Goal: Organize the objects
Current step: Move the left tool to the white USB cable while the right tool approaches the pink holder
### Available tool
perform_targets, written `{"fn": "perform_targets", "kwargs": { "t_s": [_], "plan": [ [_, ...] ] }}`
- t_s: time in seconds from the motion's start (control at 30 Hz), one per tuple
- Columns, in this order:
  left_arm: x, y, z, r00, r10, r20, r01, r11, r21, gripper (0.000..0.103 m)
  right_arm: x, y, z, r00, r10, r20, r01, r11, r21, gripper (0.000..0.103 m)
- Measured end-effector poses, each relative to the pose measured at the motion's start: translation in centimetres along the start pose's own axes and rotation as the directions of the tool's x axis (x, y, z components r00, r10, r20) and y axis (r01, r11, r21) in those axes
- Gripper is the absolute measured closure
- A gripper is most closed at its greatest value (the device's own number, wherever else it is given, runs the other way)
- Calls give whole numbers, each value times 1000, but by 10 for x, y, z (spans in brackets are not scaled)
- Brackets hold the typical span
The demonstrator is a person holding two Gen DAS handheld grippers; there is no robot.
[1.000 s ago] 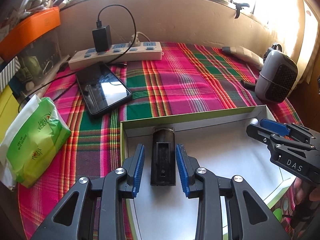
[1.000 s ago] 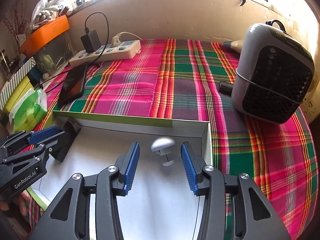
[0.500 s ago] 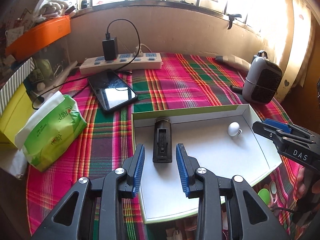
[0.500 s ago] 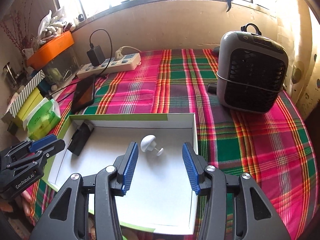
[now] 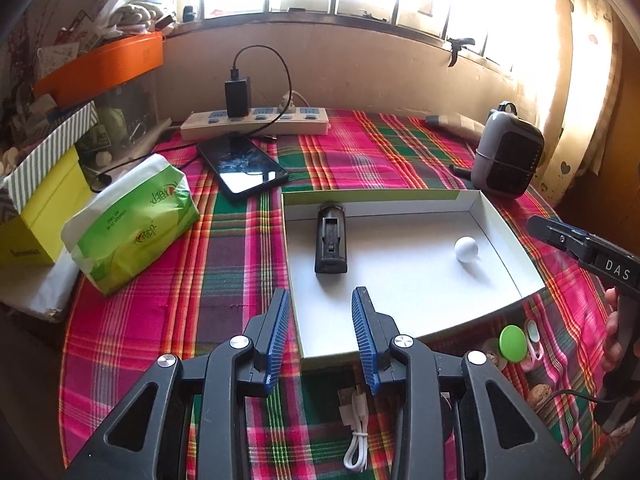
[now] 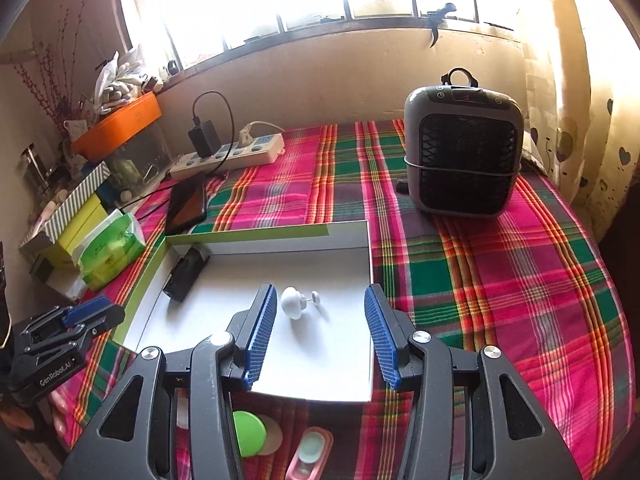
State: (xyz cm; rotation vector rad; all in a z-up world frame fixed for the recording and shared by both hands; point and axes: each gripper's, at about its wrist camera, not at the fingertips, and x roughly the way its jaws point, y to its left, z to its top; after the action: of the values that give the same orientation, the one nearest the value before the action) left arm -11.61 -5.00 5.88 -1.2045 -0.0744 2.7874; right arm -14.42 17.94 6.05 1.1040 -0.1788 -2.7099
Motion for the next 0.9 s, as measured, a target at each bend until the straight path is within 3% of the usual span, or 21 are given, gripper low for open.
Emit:
{"fn": "perform_targets", "kwargs": {
  "t_s": [0.33,0.9],
  "plan": [
    [-6,6,-25,1000,-11,-29,11,1000,-19,73,-20,-1,-30,999,-38,-4,37,998,-47,56],
    [-10,5,-55,996,-74,-56,72,997,-40,73,-31,-8,-78,998,-25,-52,23,999,-34,56]
  ]
}}
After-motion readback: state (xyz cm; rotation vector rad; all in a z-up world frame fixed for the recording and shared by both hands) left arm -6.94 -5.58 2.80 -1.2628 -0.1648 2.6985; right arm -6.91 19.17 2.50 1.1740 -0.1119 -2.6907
